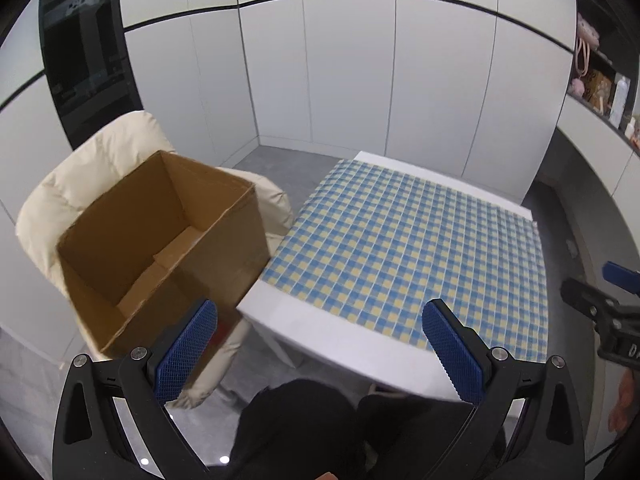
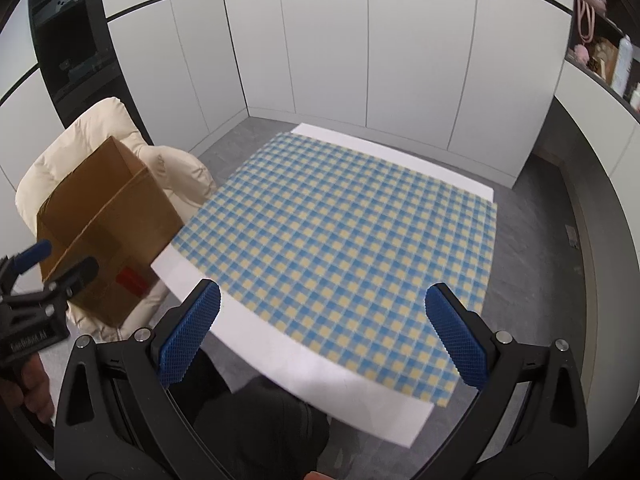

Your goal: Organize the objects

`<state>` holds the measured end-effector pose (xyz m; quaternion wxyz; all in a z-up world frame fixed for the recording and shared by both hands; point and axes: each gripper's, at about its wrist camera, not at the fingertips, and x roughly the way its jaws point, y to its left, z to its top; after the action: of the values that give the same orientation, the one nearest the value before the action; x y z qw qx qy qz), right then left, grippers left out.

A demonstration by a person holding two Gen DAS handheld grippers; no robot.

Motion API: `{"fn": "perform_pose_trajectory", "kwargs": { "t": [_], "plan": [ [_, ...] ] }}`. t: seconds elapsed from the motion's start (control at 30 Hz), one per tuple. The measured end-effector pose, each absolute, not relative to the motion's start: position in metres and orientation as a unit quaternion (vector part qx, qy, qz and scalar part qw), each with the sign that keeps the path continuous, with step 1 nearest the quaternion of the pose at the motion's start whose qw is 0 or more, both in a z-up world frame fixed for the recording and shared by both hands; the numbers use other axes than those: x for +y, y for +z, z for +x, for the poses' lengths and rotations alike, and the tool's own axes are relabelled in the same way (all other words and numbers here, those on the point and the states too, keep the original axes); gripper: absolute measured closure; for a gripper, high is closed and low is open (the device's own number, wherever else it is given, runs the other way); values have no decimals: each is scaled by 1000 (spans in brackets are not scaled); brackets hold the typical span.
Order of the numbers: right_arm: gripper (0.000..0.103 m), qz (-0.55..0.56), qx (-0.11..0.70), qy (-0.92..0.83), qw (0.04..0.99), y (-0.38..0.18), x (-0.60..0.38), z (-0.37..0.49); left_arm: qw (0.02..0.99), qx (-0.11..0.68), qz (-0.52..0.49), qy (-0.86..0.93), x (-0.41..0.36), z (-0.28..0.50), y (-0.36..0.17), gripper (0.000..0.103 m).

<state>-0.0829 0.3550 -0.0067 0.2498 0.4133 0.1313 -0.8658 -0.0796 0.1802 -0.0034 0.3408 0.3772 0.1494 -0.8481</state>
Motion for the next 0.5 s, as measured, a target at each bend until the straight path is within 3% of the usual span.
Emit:
{"fn": "perform_pose_trajectory", "kwargs": {
  "t": [0.1, 0.27, 0.5],
  "plan": [
    [0, 418, 137, -866, 238, -8, 369, -72, 342, 128, 376, -852, 195, -72, 3, 1],
    [0, 420, 132, -865, 240, -5, 380, -61, 333, 177, 399, -836, 194, -60, -6, 1],
    [0, 414, 150, -861, 256, -7, 363, -54, 338, 180, 395, -835, 202, -59, -15, 1]
  ]
}}
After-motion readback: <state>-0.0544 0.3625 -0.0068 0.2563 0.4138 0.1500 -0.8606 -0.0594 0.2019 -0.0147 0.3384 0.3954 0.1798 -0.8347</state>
